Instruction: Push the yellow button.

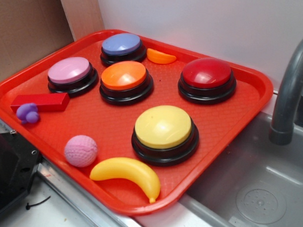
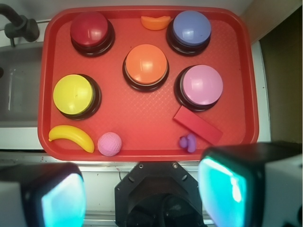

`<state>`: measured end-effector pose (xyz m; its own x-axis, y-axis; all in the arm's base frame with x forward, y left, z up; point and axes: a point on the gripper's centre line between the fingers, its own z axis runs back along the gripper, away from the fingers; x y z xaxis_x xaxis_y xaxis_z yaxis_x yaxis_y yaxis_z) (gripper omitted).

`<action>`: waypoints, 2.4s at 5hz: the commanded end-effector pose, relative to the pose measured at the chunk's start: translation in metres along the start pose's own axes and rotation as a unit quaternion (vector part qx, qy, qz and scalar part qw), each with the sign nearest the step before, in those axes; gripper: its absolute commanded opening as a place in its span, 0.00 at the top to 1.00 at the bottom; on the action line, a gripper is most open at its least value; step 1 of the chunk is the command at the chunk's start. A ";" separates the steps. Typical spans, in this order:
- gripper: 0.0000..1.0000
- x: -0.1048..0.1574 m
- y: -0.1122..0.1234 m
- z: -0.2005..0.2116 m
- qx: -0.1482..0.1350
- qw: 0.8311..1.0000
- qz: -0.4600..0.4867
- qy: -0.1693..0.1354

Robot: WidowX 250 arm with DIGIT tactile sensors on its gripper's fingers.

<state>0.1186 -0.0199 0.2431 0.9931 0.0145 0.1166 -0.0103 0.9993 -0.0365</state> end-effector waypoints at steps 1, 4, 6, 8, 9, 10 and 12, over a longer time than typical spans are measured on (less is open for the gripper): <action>0.00 0.000 0.000 0.000 0.000 1.000 0.000 0.000; 0.00 0.048 -0.117 -0.129 0.009 0.944 -0.329 -0.005; 0.00 0.047 -0.116 -0.176 -0.024 0.945 -0.326 -0.014; 0.00 0.050 -0.118 -0.195 -0.011 0.949 -0.316 -0.006; 0.00 0.050 -0.113 -0.197 -0.001 0.952 -0.305 -0.010; 0.00 0.050 -0.108 -0.192 0.003 0.958 -0.288 -0.008; 0.00 0.060 -0.102 -0.159 0.012 0.963 -0.269 -0.013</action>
<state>0.1968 -0.1169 0.0814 0.8586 -0.5077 0.0716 0.5044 0.8614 0.0600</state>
